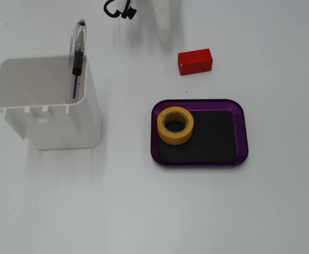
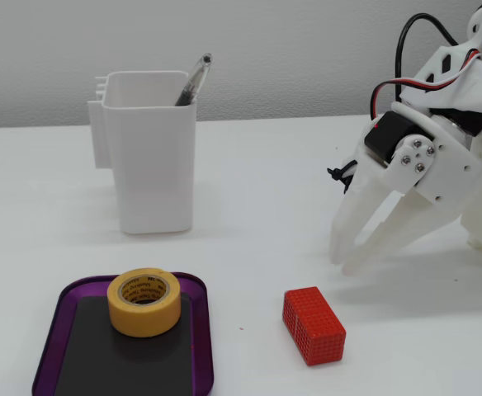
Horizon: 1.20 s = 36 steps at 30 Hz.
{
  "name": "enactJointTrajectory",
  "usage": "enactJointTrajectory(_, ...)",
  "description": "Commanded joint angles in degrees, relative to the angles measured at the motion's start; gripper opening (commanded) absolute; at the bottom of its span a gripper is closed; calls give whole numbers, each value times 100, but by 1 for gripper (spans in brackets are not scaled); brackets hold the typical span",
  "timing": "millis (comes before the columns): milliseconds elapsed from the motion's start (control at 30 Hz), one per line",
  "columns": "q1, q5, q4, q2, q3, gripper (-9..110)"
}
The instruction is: Pick up the cube and place it in the box.
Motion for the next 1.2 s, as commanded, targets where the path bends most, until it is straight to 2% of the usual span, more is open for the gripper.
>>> enactJointTrajectory(0, -44, 9, -70, 606, 53, 0)
enactJointTrajectory(900, -44, 35, -70, 606, 53, 0)
enactJointTrajectory(1167, 44, -316, -70, 598, -26, 2)
